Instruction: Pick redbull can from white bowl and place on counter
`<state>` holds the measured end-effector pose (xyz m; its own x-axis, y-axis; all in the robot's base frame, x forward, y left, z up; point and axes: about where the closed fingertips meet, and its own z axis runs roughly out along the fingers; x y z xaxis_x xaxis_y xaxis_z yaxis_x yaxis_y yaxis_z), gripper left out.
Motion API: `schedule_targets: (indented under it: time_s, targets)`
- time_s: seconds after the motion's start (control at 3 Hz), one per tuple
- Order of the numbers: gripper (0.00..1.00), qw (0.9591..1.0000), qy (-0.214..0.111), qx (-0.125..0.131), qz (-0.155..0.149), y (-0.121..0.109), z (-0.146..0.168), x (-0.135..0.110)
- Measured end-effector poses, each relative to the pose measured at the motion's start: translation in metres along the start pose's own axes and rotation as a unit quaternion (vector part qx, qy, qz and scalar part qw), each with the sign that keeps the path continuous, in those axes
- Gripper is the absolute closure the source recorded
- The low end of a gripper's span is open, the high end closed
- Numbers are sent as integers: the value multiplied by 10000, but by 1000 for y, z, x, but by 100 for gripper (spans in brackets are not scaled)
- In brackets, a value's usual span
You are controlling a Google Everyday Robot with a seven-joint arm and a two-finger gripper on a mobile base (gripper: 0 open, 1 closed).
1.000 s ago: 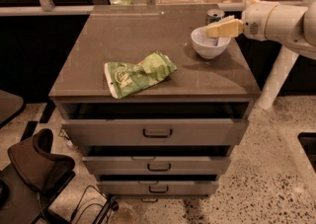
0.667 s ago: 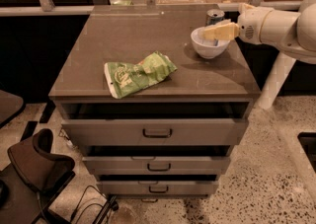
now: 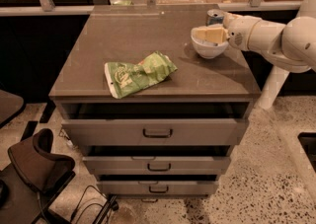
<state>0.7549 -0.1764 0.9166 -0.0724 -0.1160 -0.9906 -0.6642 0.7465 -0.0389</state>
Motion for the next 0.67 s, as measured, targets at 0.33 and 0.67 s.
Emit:
schedule_targets:
  time_s: [0.33,0.67]
  targets:
    - [46,10000,3,-24,0,2,2,0]
    - [69,10000,2,-47,2,4,5,0]
